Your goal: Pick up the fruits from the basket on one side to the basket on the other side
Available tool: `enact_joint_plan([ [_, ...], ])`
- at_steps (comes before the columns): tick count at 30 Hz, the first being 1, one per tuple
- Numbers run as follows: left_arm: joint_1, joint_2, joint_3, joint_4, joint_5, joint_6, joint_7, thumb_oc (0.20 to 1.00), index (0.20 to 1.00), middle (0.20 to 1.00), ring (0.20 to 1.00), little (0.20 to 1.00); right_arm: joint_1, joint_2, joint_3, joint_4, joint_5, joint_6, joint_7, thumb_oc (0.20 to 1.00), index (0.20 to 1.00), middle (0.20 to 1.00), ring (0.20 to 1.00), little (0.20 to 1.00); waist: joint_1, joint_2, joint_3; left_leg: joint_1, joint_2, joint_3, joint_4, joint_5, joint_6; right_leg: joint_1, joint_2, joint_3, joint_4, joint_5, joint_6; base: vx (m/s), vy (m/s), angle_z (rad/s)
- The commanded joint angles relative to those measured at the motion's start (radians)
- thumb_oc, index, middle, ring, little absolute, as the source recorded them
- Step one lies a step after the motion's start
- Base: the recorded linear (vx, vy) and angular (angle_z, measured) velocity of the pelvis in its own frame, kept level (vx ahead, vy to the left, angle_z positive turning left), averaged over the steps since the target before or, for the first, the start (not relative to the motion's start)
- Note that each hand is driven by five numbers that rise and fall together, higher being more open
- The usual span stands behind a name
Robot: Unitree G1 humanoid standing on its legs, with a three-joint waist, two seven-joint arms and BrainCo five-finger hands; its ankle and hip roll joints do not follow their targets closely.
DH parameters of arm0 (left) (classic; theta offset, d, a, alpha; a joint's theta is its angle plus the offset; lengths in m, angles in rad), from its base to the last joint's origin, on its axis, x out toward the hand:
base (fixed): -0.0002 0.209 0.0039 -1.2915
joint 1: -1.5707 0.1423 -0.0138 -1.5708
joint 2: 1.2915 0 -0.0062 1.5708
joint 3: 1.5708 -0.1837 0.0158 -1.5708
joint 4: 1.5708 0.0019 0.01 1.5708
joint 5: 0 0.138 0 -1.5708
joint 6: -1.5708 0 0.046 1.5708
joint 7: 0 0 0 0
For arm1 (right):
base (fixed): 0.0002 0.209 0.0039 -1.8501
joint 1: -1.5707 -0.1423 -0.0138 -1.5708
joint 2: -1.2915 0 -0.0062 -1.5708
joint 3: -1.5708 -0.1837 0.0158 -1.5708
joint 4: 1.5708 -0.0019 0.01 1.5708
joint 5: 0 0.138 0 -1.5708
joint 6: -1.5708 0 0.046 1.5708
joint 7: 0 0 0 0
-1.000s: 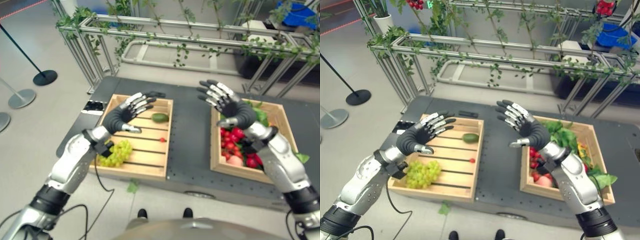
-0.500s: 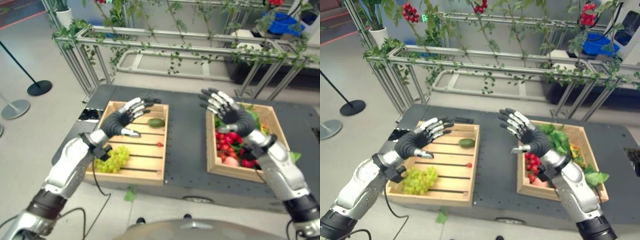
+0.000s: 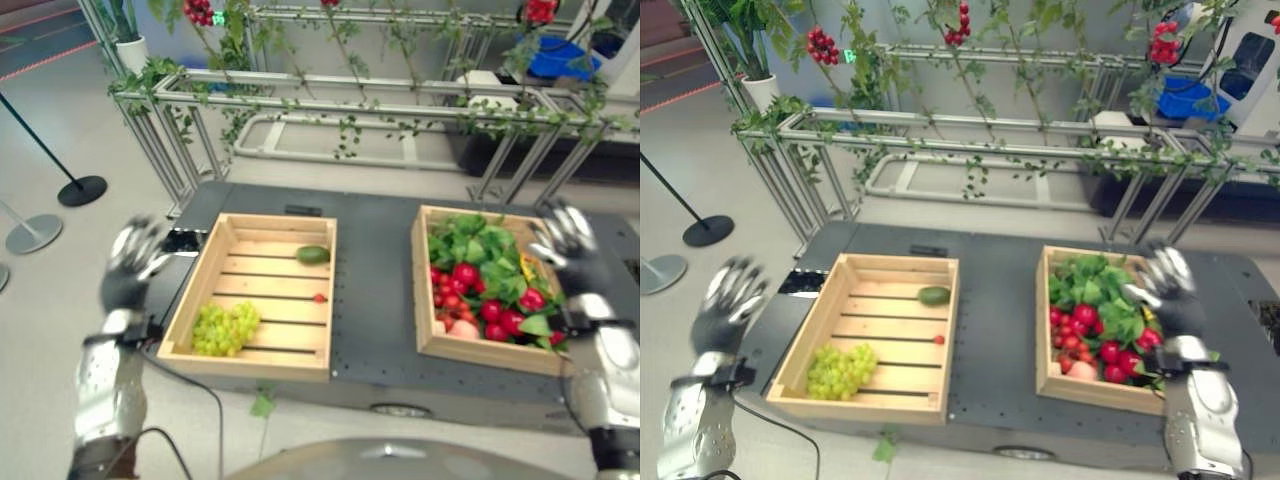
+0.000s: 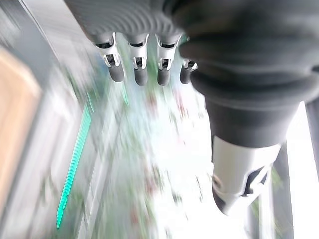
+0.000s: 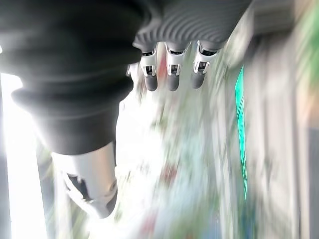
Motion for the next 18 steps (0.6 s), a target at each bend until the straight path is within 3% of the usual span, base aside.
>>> enact_joint_plan([
  [1, -0.044, 0.040, 0.035, 0.033, 0.044, -0.089, 0.062, 1.000, 1.000, 1.000, 1.000, 1.000, -0.040, 0.008, -0.049, -0.005, -0.016, -0.084, -0.058, 1.000, 1.000, 1.000, 1.000, 1.000, -0.022, -0.027, 0.020, 0.010, -0.034, 0.007, 0.035, -0.091, 0.033, 0.037, -0.060, -0.018, 0.030, -0.095, 0.093, 0.00, 0.000, 0.00],
  [9, -0.064, 0.066, 0.084, 0.314, 0.071, -0.115, 0.163, 1.000, 1.000, 1.000, 1.000, 1.000, -0.016, 0.016, -0.063, 0.152, -0.003, -0.096, -0.103, 1.000, 1.000, 1.000, 1.000, 1.000, -0.025, -0.034, 0.027, 0.013, -0.033, 0.011, 0.038, -0.093, 0.032, 0.038, -0.060, -0.017, 0.030, -0.096, 0.095, 0.00, 0.000, 0.00],
  [10, -0.069, 0.087, 0.101, 0.418, 0.078, -0.112, 0.186, 1.000, 1.000, 1.000, 1.000, 1.000, -0.017, 0.006, -0.069, 0.215, 0.010, -0.097, -0.115, 1.000, 1.000, 1.000, 1.000, 1.000, -0.025, -0.035, 0.028, 0.015, -0.032, 0.011, 0.034, -0.092, 0.030, 0.039, -0.059, -0.016, 0.027, -0.096, 0.094, 0.00, 0.000, 0.00],
  [12, -0.072, 0.090, 0.100, 0.424, 0.075, -0.115, 0.184, 1.000, 1.000, 1.000, 1.000, 1.000, -0.019, 0.004, -0.068, 0.220, 0.014, -0.099, -0.113, 1.000, 1.000, 1.000, 1.000, 1.000, -0.025, -0.035, 0.028, 0.015, -0.032, 0.011, 0.034, -0.092, 0.030, 0.039, -0.059, -0.016, 0.027, -0.096, 0.094, 0.00, 0.000, 0.00],
  [14, -0.076, 0.135, 0.112, 0.636, 0.104, -0.077, 0.204, 1.000, 1.000, 1.000, 1.000, 1.000, -0.026, -0.048, -0.060, 0.387, 0.004, -0.092, -0.149, 1.000, 1.000, 1.000, 1.000, 1.000, -0.025, -0.035, 0.032, 0.016, -0.030, 0.014, 0.033, -0.089, 0.028, 0.040, -0.059, -0.019, 0.026, -0.095, 0.095, 0.00, 0.000, 0.00],
  [18, -0.072, 0.160, 0.115, 0.760, 0.149, -0.051, 0.212, 1.000, 1.000, 1.000, 1.000, 1.000, -0.037, -0.081, -0.062, 0.533, 0.010, -0.076, -0.165, 1.000, 1.000, 1.000, 1.000, 1.000, -0.024, -0.035, 0.037, 0.015, -0.030, 0.014, 0.033, -0.086, 0.026, 0.040, -0.058, -0.022, 0.025, -0.094, 0.096, 0.00, 0.000, 0.00],
])
